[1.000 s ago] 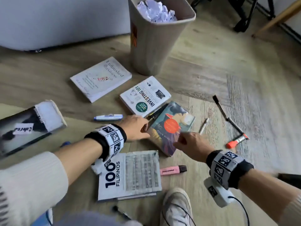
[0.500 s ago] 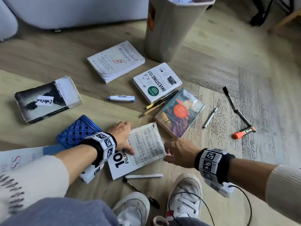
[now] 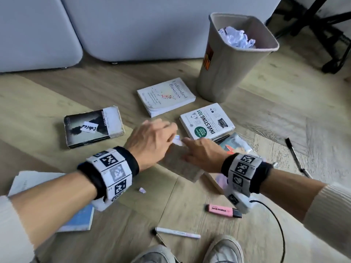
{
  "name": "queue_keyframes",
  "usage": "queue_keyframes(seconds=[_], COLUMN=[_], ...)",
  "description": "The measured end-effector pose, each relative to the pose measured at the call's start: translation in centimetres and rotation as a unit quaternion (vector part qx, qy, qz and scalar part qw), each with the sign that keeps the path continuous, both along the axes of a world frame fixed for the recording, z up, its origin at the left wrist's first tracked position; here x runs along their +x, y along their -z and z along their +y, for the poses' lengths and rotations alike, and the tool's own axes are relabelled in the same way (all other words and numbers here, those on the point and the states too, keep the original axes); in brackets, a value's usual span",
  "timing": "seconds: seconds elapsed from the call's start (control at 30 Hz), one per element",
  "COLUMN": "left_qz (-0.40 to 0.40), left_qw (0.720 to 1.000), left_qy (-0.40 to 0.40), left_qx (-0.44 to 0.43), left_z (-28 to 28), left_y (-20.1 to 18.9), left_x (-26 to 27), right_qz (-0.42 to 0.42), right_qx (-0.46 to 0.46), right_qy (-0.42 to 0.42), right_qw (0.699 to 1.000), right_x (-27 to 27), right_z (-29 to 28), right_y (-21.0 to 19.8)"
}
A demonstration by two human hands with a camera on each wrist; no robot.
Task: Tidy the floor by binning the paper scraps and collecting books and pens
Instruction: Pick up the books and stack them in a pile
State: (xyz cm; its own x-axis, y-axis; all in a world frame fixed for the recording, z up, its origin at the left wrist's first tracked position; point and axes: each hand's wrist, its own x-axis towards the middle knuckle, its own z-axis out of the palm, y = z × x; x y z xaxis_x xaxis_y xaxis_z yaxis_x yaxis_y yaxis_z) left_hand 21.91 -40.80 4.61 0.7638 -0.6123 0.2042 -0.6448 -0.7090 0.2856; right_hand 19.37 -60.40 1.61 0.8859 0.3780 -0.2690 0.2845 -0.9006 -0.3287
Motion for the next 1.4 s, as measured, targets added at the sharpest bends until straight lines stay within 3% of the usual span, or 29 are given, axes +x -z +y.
queue_keyframes(seconds=[0.1, 0.2, 0.3, 0.4, 0.47, 0.5, 0.57, 0.63, 0.7, 0.8, 0.93, 1.1, 1.2, 1.3, 1.4], left_qz=[0.035, 0.154, 0.229, 0.318, 0.427, 0.459, 0.443, 0.383, 0.363, 0.37, 0.378, 0.447, 0.416, 0.318, 0.249], left_qw=[0.984, 0.953, 0.894, 0.81, 0.777, 0.777, 0.799, 0.825, 0.829, 0.829, 0.845, 0.832, 0.85, 0.89, 0.93], left_qy=[-0.156, -0.256, -0.383, -0.478, -0.429, -0.376, -0.285, -0.248, -0.251, -0.26, -0.265, -0.271, -0.253, -0.236, -0.204], left_qx=[-0.08, -0.041, 0.033, 0.116, 0.174, 0.212, 0.291, 0.335, 0.342, 0.329, 0.27, 0.187, 0.198, 0.226, 0.177], left_z=[3.7, 8.2, 14.3, 20.6, 23.8, 24.9, 26.0, 26.5, 26.7, 27.4, 27.5, 28.2, 28.6, 28.4, 26.0], left_y=[-1.3, 0.4, 3.4, 5.9, 7.5, 8.1, 8.9, 9.4, 9.4, 9.0, 8.5, 8.6, 5.5, 0.2, -5.4], left_x=[1.7, 2.8, 4.3, 4.1, 2.6, 1.5, -0.5, -2.4, -3.3, -3.1, -2.2, -1.8, 0.8, 4.3, 6.2], right_qz=[-0.011, 0.023, 0.072, 0.027, 0.003, 0.003, 0.0, -0.005, -0.034, -0.039, -0.076, -0.012, 0.002, -0.004, 0.017], right_qx=[0.086, 0.204, 0.28, 0.205, 0.143, 0.127, 0.101, 0.08, 0.049, 0.013, 0.047, 0.092, 0.129, 0.145, 0.113], right_qy=[0.099, 0.227, 0.309, 0.272, 0.242, 0.23, 0.196, 0.154, 0.102, 0.062, -0.012, 0.068, 0.105, 0.107, 0.023], right_qw=[0.991, 0.952, 0.906, 0.94, 0.96, 0.965, 0.975, 0.985, 0.993, 0.997, 0.996, 0.993, 0.986, 0.984, 0.993], right_x=[1.6, 1.5, 1.5, 1.5, 1.2, 0.9, 0.5, 0.0, -0.3, -0.2, -0.2, 0.1, 0.0, 0.5, 2.2], right_z=[-0.5, -1.1, -0.8, 0.5, 1.5, 2.0, 2.6, 3.1, 2.9, 2.8, 2.3, 1.3, 0.9, 0.5, 0.3], right_y=[-1.4, -1.2, -1.2, -2.1, -2.4, -2.4, -1.3, -0.4, 0.4, 0.4, 0.4, 0.2, -1.1, -3.5, -6.6])
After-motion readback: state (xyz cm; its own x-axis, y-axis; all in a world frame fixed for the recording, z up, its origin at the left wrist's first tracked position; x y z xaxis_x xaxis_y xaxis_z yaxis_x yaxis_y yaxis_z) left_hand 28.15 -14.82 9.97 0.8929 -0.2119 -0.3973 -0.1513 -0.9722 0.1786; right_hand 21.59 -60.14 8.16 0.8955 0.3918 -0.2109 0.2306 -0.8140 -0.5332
